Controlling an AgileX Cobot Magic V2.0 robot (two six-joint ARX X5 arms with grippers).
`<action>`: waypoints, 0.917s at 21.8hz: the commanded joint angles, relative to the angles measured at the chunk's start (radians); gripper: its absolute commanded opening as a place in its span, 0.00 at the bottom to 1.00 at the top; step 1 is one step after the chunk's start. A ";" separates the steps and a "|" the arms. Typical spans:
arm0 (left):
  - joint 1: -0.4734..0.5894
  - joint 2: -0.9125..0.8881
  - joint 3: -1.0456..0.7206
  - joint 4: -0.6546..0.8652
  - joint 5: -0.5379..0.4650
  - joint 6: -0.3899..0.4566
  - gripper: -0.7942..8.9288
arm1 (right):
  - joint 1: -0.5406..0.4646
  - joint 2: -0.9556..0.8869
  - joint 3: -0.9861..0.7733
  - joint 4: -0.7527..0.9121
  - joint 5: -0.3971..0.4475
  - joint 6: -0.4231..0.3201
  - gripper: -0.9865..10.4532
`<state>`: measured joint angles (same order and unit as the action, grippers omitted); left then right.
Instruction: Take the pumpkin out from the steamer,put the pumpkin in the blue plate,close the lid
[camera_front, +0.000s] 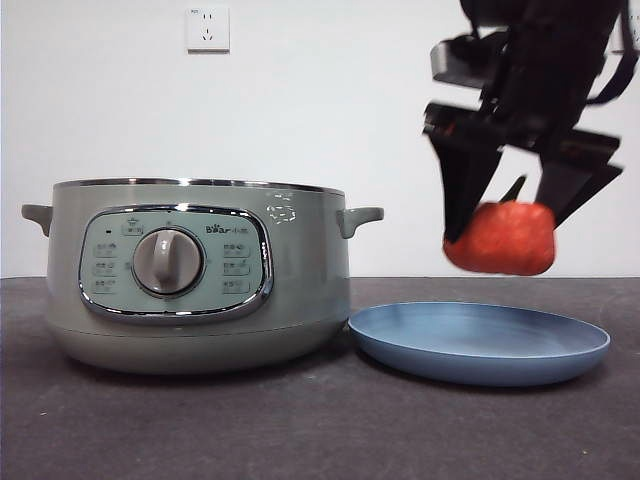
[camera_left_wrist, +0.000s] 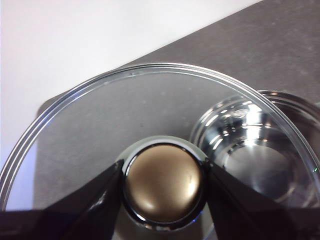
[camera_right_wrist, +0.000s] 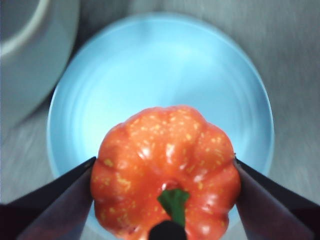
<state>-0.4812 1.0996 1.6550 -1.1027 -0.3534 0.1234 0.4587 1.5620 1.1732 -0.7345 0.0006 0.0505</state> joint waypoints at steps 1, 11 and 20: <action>-0.002 -0.008 0.015 0.048 -0.005 0.009 0.07 | 0.002 0.055 -0.011 0.042 -0.002 0.012 0.08; -0.002 -0.008 0.015 0.071 -0.005 0.009 0.07 | 0.002 0.167 -0.011 0.055 -0.002 -0.027 0.10; -0.002 -0.008 0.015 0.072 -0.004 0.009 0.07 | 0.002 0.200 -0.011 0.042 -0.001 -0.033 0.35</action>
<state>-0.4812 1.1000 1.6550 -1.0756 -0.3523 0.1234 0.4587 1.7447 1.1706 -0.6888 0.0006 0.0261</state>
